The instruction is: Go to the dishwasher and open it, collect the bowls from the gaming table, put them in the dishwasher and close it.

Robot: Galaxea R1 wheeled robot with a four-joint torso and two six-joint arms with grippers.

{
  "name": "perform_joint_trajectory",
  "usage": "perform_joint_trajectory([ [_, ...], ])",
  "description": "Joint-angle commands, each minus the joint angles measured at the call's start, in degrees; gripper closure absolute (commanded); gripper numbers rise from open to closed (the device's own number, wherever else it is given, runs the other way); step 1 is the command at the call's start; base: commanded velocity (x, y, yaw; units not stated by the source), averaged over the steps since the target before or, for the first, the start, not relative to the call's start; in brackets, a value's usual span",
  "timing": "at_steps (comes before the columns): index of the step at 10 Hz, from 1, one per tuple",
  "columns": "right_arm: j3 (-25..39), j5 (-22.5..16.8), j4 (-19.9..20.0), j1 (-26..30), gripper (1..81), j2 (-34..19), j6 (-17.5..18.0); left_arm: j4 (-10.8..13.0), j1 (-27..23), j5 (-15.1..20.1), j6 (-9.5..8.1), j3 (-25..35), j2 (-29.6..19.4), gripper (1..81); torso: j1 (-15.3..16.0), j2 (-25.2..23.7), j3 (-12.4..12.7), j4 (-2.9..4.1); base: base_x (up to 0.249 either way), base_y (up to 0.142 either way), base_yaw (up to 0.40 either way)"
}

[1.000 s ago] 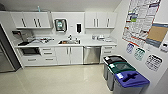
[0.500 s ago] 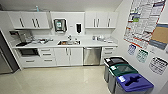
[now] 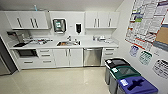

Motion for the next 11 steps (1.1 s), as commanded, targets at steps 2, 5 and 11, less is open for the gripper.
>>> perform_joint_trajectory([
  [2,0.5,-3.1,0.1,2.5,1.0,-0.8,-0.2,-0.2,-2.9,3.3,-0.08,0.4,-0.9,1.0,0.0,0.0,0.0,0.00,0.146,0.000,0.000],
  [5,0.5,-3.1,0.1,2.4,1.0,-0.9,-0.2,-0.2,-3.0,3.3,-0.08,0.4,-0.7,1.0,0.0,0.0,0.0,0.00,0.146,0.000,0.000],
  [11,0.5,-3.4,0.2,2.4,1.0,-0.9,-0.2,-0.2,-3.0,3.3,-0.08,0.4,-1.0,1.0,0.0,0.0,0.0,0.00,0.121,0.000,0.000],
])
